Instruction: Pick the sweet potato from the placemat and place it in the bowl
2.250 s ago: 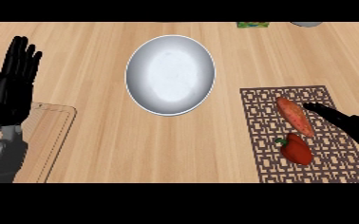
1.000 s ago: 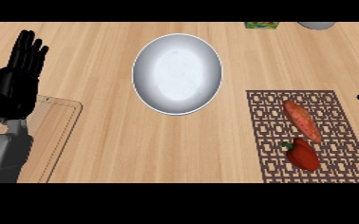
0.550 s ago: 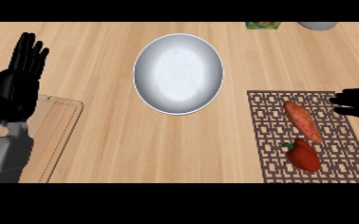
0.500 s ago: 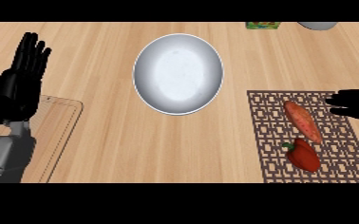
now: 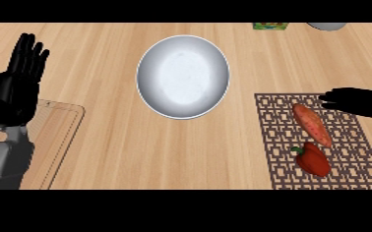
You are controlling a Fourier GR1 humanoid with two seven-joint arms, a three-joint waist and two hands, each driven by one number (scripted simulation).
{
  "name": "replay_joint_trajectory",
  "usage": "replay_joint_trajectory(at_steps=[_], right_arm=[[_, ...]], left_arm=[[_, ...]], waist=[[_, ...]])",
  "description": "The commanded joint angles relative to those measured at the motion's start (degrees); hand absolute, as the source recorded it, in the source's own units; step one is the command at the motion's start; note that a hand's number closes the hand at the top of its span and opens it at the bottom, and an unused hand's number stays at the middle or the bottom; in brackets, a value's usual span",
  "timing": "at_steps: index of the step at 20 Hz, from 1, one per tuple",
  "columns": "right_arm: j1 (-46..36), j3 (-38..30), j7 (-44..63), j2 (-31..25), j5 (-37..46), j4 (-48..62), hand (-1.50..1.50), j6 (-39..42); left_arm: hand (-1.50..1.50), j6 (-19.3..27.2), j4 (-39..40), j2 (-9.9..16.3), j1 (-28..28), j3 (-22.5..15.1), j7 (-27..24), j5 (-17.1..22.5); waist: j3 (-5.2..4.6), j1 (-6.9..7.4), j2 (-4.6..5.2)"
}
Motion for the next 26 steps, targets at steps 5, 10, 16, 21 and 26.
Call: replay_joint_trajectory(at_steps=[5,10,16,21,26], right_arm=[[-3.02,1.02,-8.18,5.37,2.5,7.77,-1.5,1.89],[-4.01,2.21,-11.45,8.16,5.32,12.02,-1.5,-2.03],[-4.41,1.96,-7.27,10.17,9.15,9.67,-1.5,-0.19],[-4.95,3.24,-6.31,15.81,12.94,15.39,-1.5,-4.31],[-3.36,2.14,-3.7,17.08,15.9,13.4,-1.5,-3.54]], left_arm=[[0.0,-1.5,-3.04,0.99,1.94,1.36,0.91,-0.5],[0.0,-1.94,-1.71,-1.23,3.53,1.5,-1.87,-0.97],[0.0,-1.93,0.24,-1.77,0.32,2.89,-0.24,-1.57],[0.0,-3.6,4.81,-0.53,-3.02,4.97,-1.35,-1.47],[0.0,-2.81,-2.41,-3.31,1.86,3.27,0.83,-2.48]], waist=[[-0.01,-0.25,-0.24],[-0.01,-0.2,-0.12],[-0.04,-0.81,-0.22],[-0.03,-0.86,-0.11],[-0.04,-0.86,-0.26]])
